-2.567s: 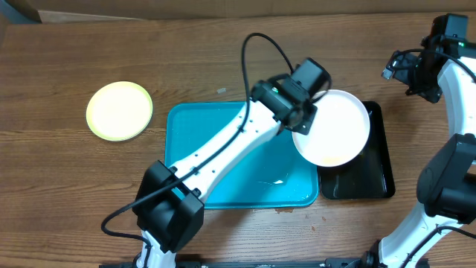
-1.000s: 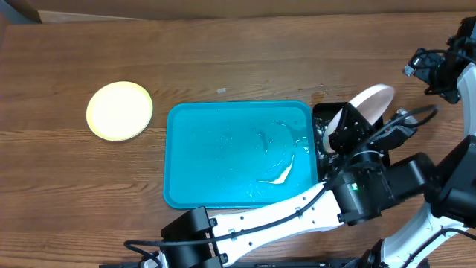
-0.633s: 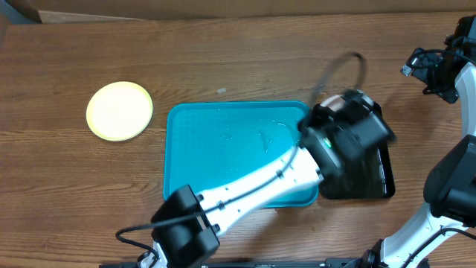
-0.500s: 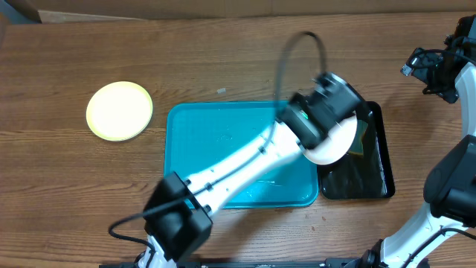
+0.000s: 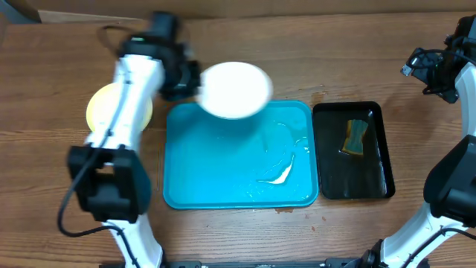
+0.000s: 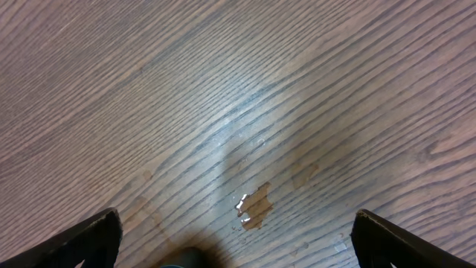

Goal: Clean dirty plates on tray and stack at the side
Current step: 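Carry the white plate left and set it on the yellow plate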

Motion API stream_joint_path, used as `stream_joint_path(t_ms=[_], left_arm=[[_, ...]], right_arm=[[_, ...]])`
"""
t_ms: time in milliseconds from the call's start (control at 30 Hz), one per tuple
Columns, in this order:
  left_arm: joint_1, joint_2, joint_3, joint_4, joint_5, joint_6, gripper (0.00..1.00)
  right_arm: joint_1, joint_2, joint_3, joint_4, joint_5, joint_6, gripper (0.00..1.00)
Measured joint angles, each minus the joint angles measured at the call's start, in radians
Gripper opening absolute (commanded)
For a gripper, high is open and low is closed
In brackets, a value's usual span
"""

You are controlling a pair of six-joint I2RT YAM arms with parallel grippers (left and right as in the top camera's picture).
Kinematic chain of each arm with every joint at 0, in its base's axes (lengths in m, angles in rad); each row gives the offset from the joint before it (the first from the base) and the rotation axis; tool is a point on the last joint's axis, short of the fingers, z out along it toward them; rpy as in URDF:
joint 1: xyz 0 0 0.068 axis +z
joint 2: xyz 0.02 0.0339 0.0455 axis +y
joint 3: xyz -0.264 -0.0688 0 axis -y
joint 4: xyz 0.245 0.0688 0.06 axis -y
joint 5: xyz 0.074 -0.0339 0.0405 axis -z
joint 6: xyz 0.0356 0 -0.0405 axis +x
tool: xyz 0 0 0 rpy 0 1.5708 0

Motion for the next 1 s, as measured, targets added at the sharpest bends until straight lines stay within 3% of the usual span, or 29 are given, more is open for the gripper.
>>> stream_joint_path(t_ms=[267, 467, 1000], left_arm=[[0.393, 0.000, 0.000, -0.080, 0.010, 0.001, 0.04], [0.574, 0.000, 0.000, -0.097, -0.048, 0.001, 0.04], [0.599, 0.000, -0.023, -0.021, -0.232, 0.001, 0.04]], right_arm=[[0.000, 0.000, 0.000, 0.000, 0.000, 0.000, 1.00], [0.000, 0.000, 0.000, 0.000, 0.000, 0.000, 1.00], [0.000, 0.000, 0.000, 0.000, 0.000, 0.000, 1.00]])
